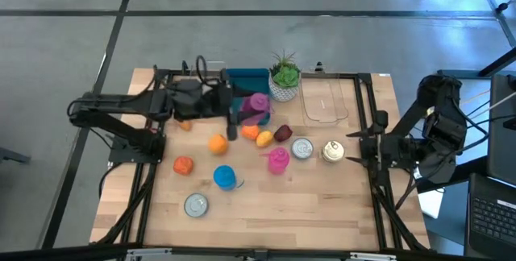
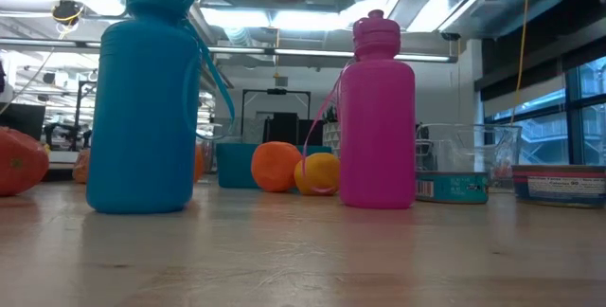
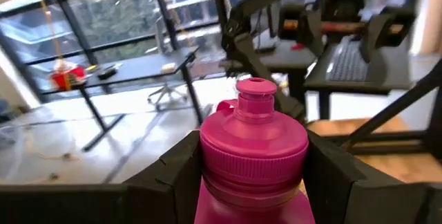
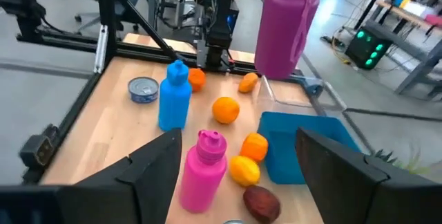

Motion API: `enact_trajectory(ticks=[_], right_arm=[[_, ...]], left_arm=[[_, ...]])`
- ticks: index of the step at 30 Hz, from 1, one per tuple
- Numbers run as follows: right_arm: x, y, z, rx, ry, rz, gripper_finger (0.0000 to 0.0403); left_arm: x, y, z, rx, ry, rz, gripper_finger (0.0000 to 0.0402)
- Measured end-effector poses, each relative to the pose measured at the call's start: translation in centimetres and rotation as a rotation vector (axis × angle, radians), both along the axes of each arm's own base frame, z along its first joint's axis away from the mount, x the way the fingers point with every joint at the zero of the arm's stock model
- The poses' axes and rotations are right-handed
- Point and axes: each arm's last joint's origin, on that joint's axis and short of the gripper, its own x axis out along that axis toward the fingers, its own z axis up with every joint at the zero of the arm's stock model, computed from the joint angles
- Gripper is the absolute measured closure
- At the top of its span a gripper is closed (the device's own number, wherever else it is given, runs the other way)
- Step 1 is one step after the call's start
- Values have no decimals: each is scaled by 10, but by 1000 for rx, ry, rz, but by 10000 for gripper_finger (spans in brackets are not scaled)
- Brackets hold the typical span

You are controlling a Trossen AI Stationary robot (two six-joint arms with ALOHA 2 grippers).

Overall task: Pick & Place Food Item
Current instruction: Put the purple water bottle into the left transparent bin

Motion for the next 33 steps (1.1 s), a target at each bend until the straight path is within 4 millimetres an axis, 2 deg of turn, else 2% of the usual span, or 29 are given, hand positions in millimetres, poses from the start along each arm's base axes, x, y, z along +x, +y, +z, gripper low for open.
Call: enact_trajectory(ticks=[9,15,26,33], right_arm=[[-8,1,-34,20,-55,-82,124],[-10,4,-59,24,-109,-144,124],[-13,4,-123,105,-199,-246,124],[-13,3,-142,138,-233,-269,124]], left_arm=[[-31,31,-46,-41,-109,8,219],[-42,49,-81,-88,-156,21,219],[-47,73,-132,-126,-223,55,219],[-42,91,-154,-158,-187,119,219]])
